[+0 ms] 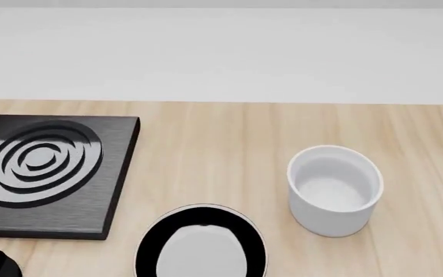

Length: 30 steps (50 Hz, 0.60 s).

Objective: Put the frying pan on the cabinet shelf.

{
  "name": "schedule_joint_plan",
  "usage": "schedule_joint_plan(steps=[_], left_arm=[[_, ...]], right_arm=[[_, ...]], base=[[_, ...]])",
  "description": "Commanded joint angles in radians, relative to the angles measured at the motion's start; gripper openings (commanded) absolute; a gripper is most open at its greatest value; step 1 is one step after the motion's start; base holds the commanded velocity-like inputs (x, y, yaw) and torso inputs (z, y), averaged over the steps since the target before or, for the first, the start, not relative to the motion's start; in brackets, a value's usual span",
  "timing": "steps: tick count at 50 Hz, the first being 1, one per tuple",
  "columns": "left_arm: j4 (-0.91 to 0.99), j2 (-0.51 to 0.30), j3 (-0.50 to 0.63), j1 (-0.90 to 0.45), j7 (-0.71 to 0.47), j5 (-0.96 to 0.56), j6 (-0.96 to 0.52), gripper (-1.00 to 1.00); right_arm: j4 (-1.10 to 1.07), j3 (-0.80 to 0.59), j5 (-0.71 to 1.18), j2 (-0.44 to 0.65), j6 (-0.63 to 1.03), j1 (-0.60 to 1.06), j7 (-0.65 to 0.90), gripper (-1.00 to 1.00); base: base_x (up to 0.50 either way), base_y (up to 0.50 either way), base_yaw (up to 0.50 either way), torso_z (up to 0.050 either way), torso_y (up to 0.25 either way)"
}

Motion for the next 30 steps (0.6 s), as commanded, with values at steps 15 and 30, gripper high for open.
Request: schedule_joint_plan(steps=[15, 30], left_arm=[[-0.181, 0.076, 0.036, -0.086, 0.019, -0.03, 0.008, 1.0], [-0.381, 0.065, 0.016, -0.095, 0.023, -0.025, 0.122, 1.0]], right_arm=[[0.014, -0.014, 0.014, 0.016, -0.002, 0.01, 0.007, 1.0], [0.017, -0.023, 0.026, 0.026, -0.007, 0.013, 0.015, 1.0]], base=[[0.0, 0.0, 0.0, 0.0, 0.0], [0.0, 0.0, 0.0, 0.0, 0.0]])
